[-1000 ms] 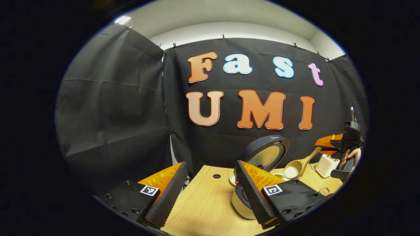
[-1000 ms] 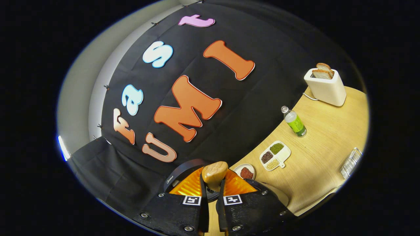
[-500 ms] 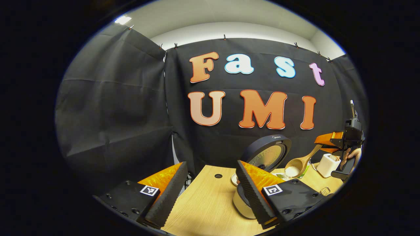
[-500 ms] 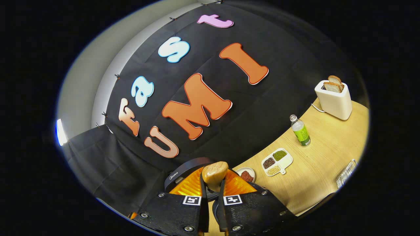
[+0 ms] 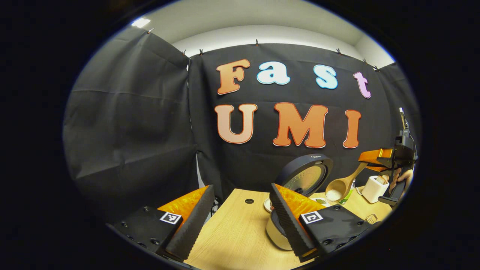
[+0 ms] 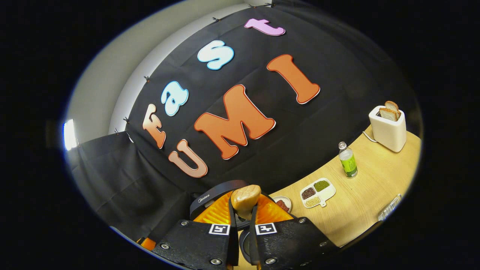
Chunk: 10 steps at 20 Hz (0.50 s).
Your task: Close the left gripper, press the button to open the rice cooker; take a wooden spoon from the chopstick holder with the right hand, scoop a spoonful of rice and pour it into the rice cooker, then put the wooden spoon back into the chopstick holder.
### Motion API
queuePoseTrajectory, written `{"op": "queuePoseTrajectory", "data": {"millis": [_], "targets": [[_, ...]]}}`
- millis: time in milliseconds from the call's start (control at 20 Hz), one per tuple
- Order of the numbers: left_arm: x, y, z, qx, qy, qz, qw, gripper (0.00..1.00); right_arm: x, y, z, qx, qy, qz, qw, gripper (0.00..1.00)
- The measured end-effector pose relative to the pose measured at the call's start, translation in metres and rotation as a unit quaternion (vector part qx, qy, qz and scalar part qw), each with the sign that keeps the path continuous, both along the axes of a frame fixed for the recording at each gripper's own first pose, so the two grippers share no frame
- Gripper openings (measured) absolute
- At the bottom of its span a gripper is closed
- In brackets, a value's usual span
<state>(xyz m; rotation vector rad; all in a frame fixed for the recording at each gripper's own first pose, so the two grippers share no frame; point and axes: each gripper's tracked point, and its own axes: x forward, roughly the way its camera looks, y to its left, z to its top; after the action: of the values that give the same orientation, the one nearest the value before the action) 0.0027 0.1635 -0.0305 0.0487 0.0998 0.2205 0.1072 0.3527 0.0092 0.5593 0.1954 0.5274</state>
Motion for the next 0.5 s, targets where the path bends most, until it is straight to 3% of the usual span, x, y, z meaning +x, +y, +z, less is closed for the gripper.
{"op": "queuePoseTrajectory", "data": {"millis": [500], "targets": [[0.0011, 0.005, -0.0002, 0.002, 0.002, 0.003, 1.0, 1.0, -0.0035, 0.0077, -0.0036, -0.052, -0.035, 0.0, 0.998, 0.11]]}}
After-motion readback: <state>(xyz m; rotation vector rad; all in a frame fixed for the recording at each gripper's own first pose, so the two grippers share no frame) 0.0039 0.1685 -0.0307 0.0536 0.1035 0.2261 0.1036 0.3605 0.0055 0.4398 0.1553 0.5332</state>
